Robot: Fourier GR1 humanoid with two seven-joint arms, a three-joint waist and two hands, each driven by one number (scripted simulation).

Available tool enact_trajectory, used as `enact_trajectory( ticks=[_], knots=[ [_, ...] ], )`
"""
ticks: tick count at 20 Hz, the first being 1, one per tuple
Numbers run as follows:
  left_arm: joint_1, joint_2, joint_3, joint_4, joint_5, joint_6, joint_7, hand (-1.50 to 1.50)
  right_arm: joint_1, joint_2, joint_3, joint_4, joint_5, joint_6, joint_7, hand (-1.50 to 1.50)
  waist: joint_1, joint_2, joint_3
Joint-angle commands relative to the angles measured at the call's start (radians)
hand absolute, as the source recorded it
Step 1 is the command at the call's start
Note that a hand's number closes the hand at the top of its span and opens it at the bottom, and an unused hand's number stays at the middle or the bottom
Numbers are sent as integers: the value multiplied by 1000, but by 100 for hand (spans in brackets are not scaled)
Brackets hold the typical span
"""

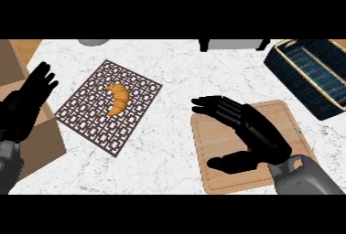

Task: Pick the bell pepper from the cutting board and place it in the basket

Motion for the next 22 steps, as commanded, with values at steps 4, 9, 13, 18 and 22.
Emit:
enact_trajectory(
  ticks=[4, 9, 13, 18, 22],
  knots=[
    [38, -51, -26, 46, -18, 23, 20, 0, -102, -54, 82, -74, 212, 104, 458, -150, -14, -3, -27],
    [59, -48, -7, 53, -6, 9, 20, 0, -246, -216, 12, -117, 358, 255, 687, -150, -31, -10, -30],
    [70, -52, 3, 71, -9, -18, -22, 0, -347, -193, -33, -179, 258, 471, 898, -150, -13, 1, -26],
    [41, -40, 32, 76, 3, -30, 3, 0, -368, -183, -82, -215, 14, 732, 1043, -150, -22, 1, -24],
    [57, -87, -2, 91, -43, -7, -26, 0, -338, -223, -163, -264, -141, 818, 1092, -150, -28, 4, -22]
  ],
)
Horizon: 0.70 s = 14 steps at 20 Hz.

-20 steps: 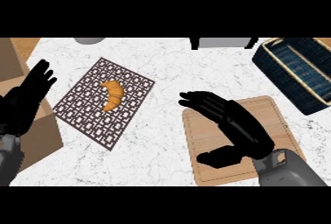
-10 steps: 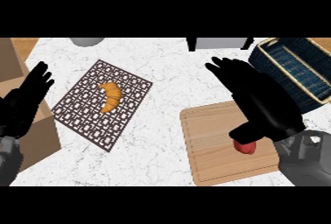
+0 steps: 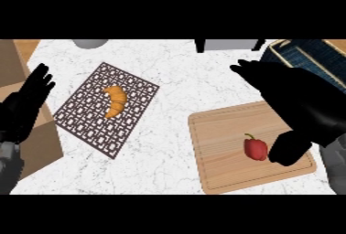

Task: Pick the bell pepper from the cutting board and place it in the basket

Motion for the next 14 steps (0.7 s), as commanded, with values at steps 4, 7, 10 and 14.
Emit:
enact_trajectory(
  ticks=[4, 7, 10, 14],
  knots=[
    [72, -79, -15, 106, -8, -1, -57, 0, 74, -84, -178, -97, -269, 121, 61, -150, -12, 15, -20],
    [40, -82, -23, 62, -16, 2, -15, 0, 154, -93, -212, -165, -271, 69, 48, -150, 0, 17, -18],
    [40, -80, -33, 29, -33, 11, 27, 0, 216, -136, -323, -234, -319, 70, -2, -150, 2, 16, -17],
    [79, -86, 9, 52, -3, -29, -38, 0, 366, -102, -322, -260, -214, 49, -114, -150, 17, 21, -16]
  ],
)
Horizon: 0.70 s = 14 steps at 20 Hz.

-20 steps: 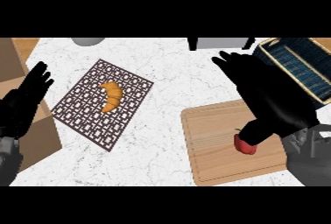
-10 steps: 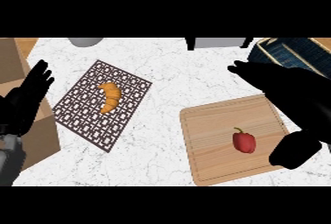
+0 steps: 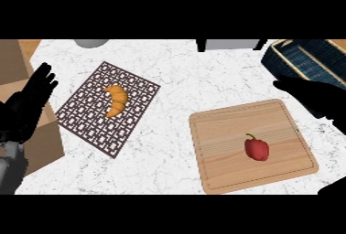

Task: Pick the bell pepper from the cutting board and place it in the basket

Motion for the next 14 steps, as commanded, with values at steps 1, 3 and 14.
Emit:
enact_trajectory(
  ticks=[1, 3, 14],
  knots=[
    [56, -43, -27, 33, -6, 4, 22, 0, 171, 13, -32, -77, 94, -26, -94, -150, 6, 15, -20],
    [87, -51, -12, 66, -11, -9, -37, 0, 181, 51, -13, -51, 145, -54, -128, -150, 17, 19, -21],
    [11, -81, -19, 92, -21, -25, 2, 0, 351, 202, 95, 186, 492, -367, -546, -150, 33, 27, -19]
  ],
)
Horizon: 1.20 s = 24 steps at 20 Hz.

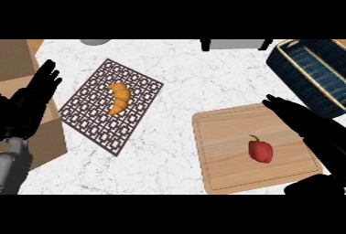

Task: Pick the bell pepper from the cutting board and place it in the basket

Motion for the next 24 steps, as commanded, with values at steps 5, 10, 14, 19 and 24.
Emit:
enact_trajectory(
  ticks=[5, 10, 14, 19, 24],
  knots=[
    [5, -36, -4, 87, -8, -8, 21, 0, 45, 52, 83, 263, 202, -170, -211, -150, 5, 13, -23],
    [22, -88, -35, 81, -28, 3, 8, 0, -22, 62, 94, 437, 231, -169, -239, -150, 18, 14, -23],
    [22, -65, 6, 138, -14, -40, -31, 0, -17, 91, 129, 437, 290, -194, -216, -150, 5, 13, -25],
    [43, -81, 3, 63, -24, -19, 18, 0, -3, 73, 102, 455, 268, -183, -277, -150, 6, 8, -24],
    [-21, -63, 46, 190, -37, -38, -29, 0, 26, 58, 97, 457, 259, -187, -355, -150, -12, 11, -25]
  ],
)
